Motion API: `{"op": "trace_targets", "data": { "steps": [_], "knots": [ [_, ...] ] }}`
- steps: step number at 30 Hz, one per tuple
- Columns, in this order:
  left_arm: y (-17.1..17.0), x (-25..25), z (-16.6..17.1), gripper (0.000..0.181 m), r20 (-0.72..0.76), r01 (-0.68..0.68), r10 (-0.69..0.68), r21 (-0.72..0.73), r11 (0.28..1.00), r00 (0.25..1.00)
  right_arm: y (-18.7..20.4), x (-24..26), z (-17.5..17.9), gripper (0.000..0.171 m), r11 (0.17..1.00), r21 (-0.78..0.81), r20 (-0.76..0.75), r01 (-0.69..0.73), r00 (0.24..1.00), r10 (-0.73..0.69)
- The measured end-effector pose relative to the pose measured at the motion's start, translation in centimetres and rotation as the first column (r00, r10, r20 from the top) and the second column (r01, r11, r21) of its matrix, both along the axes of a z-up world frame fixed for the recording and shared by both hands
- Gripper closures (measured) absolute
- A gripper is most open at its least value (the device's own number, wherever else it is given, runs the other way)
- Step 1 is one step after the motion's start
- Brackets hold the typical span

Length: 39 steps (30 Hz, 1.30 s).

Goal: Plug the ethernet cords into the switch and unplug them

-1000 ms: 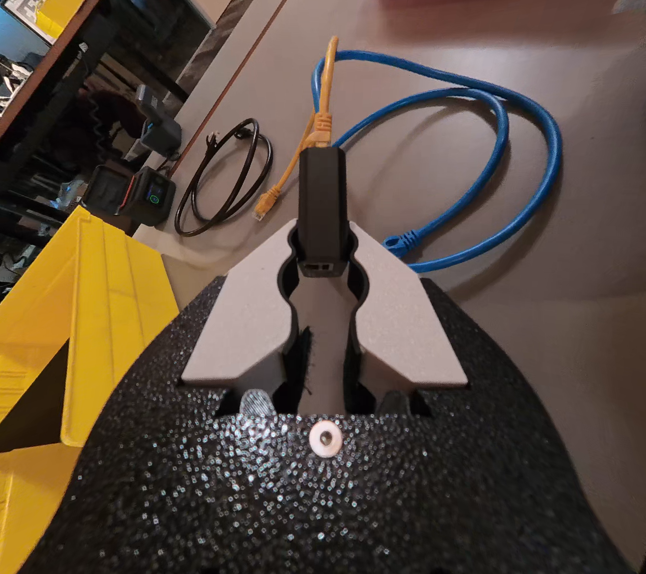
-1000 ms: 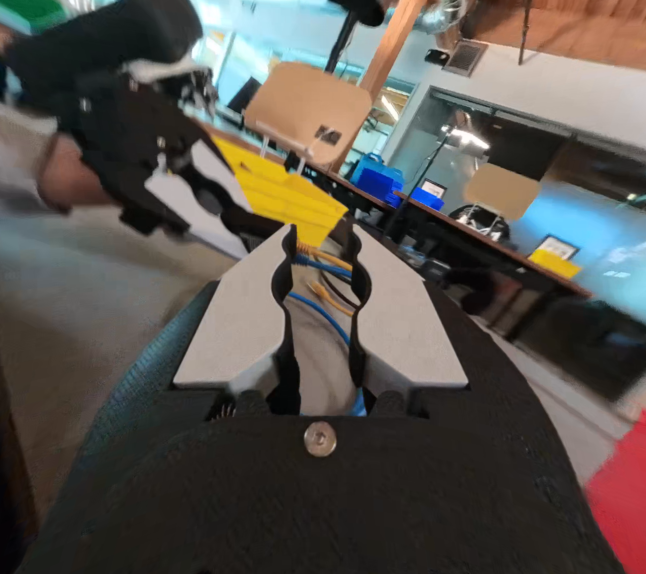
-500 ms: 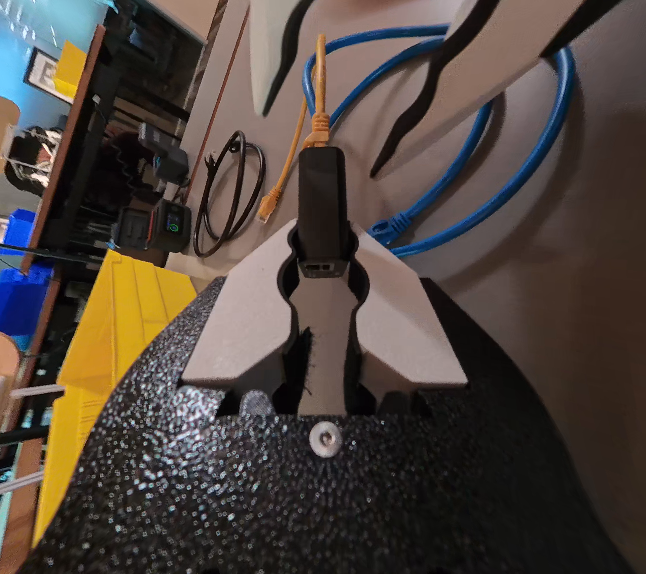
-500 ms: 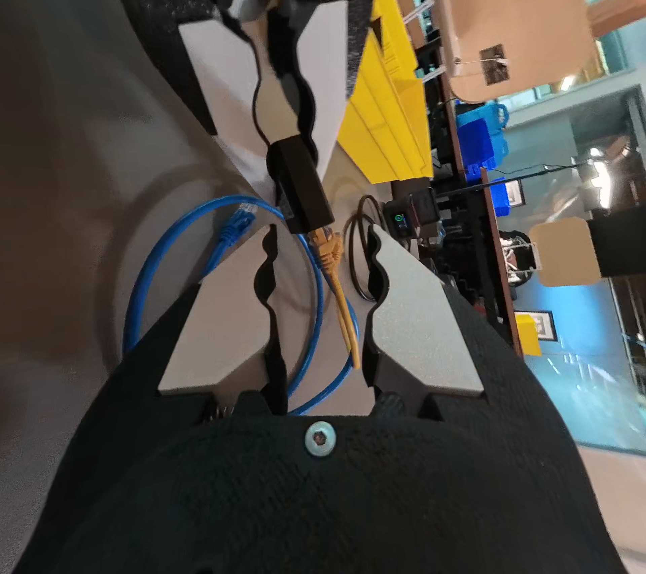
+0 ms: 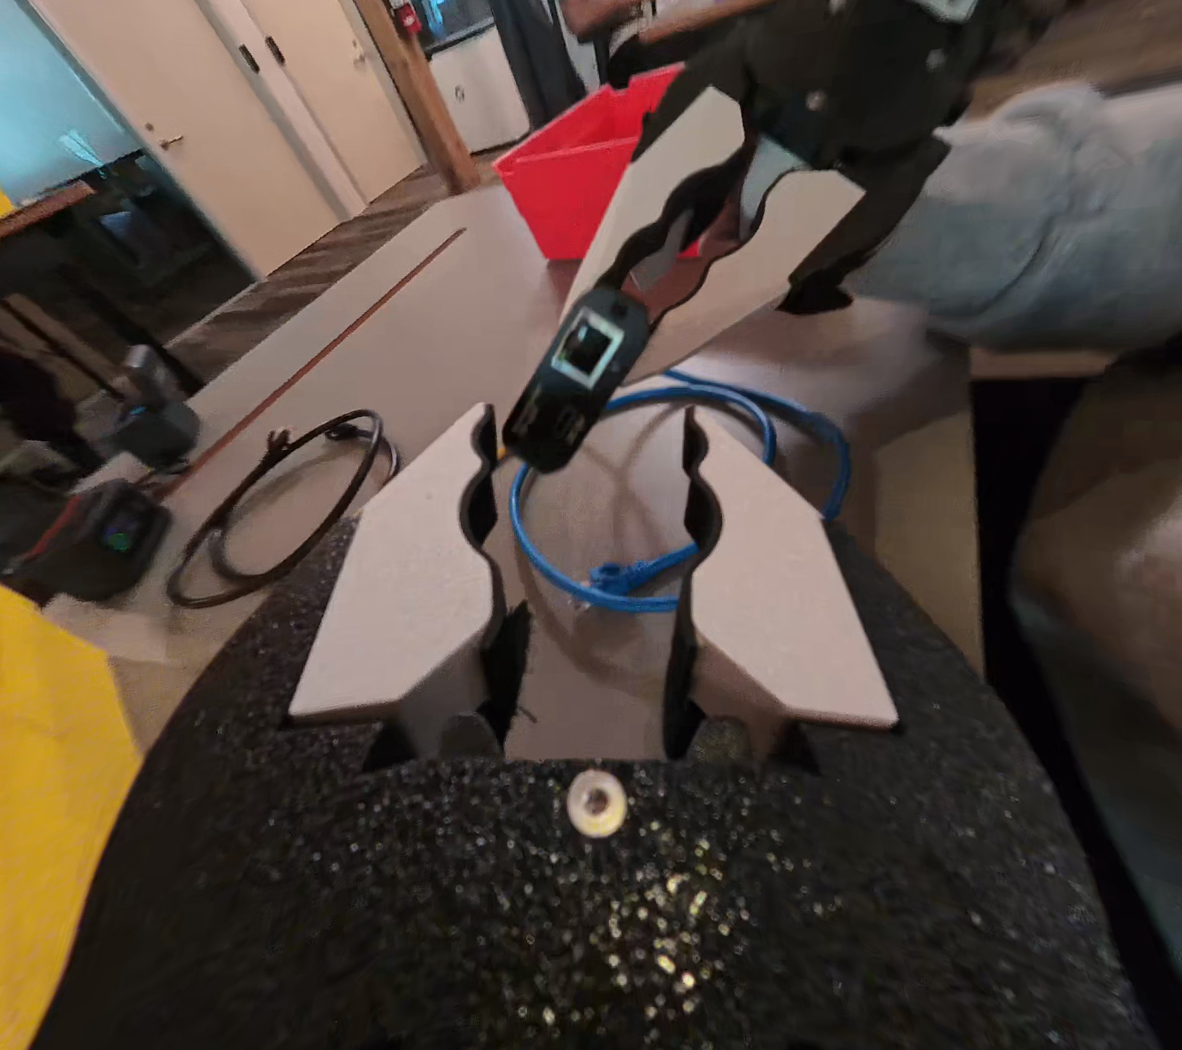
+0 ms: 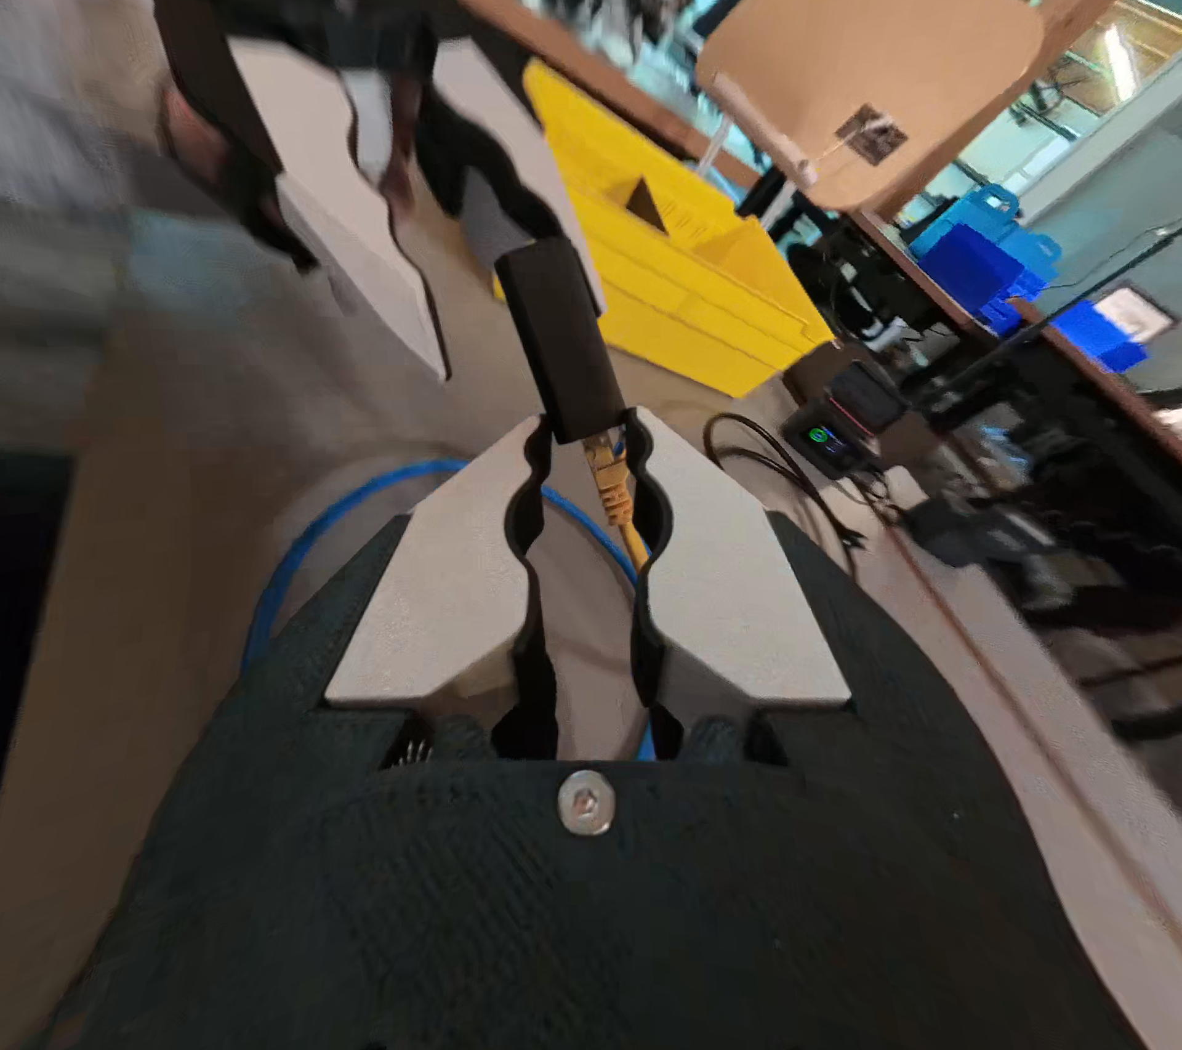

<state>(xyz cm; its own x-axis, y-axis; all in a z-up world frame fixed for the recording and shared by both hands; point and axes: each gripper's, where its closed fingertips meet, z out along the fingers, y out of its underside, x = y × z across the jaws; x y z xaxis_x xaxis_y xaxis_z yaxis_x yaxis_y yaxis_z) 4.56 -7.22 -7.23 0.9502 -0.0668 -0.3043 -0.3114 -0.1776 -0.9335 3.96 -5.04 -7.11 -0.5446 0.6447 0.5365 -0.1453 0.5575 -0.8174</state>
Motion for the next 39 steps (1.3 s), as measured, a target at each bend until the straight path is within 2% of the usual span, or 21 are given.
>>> {"op": "trace_targets", "data": {
  "steps": [1,3,6,8,11,19,22,25,28,30,33,36,39],
  "knots": [
    [0.0,0.1,0.2,0.124,0.039,0.009,-0.010,0.016,1.000,0.999,-0.1,0.4,0.7,0.150,0.995,-0.097,0.005,-0.034,0.999,0.035],
    [0.1,0.3,0.4,0.124,0.087,0.024,-0.028,0.043,0.999,0.996,-0.4,1.4,2.2,0.151,0.953,-0.273,-0.006,-0.128,0.991,0.132],
    [0.3,2.2,1.6,0.133,0.140,0.121,-0.137,0.118,0.986,0.981,-0.9,2.9,3.9,0.151,0.852,-0.459,-0.035,-0.251,0.964,0.265],
    [0.4,3.5,2.4,0.143,0.151,0.177,-0.202,0.166,0.970,0.968,-1.2,3.5,4.0,0.151,0.819,-0.494,-0.044,-0.291,0.949,0.311],
    [0.3,3.8,3.1,0.158,0.147,0.183,-0.217,0.217,0.959,0.965,-1.6,4.3,4.1,0.151,0.783,-0.521,-0.060,-0.341,0.929,0.365],
    [0.0,4.2,3.3,0.161,0.222,0.247,-0.302,0.242,0.938,0.927,-2.1,4.7,4.1,0.151,0.778,-0.515,-0.061,-0.359,0.921,0.384],
    [0.2,3.8,3.2,0.161,0.220,0.219,-0.268,0.224,0.950,0.938,-1.9,4.3,4.0,0.150,0.790,-0.520,-0.038,-0.326,0.932,0.360],
    [0.6,2.8,2.9,0.162,0.188,0.141,-0.178,0.193,0.971,0.966,-1.2,3.4,3.8,0.147,0.814,-0.524,-0.017,-0.250,0.959,0.283],
    [0.9,0.8,2.4,0.161,0.099,-0.014,0.001,0.129,0.992,0.995,-0.1,2.7,4.1,0.129,0.813,-0.559,-0.003,-0.163,0.981,0.195],
    [1.0,-0.5,1.9,0.161,-0.025,-0.133,0.135,0.080,0.988,0.991,0.4,2.1,4.5,0.121,0.822,-0.563,0.009,-0.080,0.995,0.103],
    [1.3,-0.7,1.2,0.161,-0.219,-0.211,0.210,0.016,0.977,0.953,-0.6,2.0,4.4,0.122,0.913,-0.409,-0.037,-0.010,0.999,-0.005],
    [1.6,0.0,0.4,0.162,-0.373,-0.199,0.171,-0.035,0.979,0.912,-1.9,2.1,3.2,0.130,0.995,-0.092,-0.097,0.026,0.995,-0.035],
    [1.5,0.3,-0.2,0.161,-0.527,-0.210,0.135,-0.085,0.974,0.839,-1.9,2.2,1.6,0.131,0.968,0.239,-0.126,0.082,0.991,-0.053]
  ]
}}
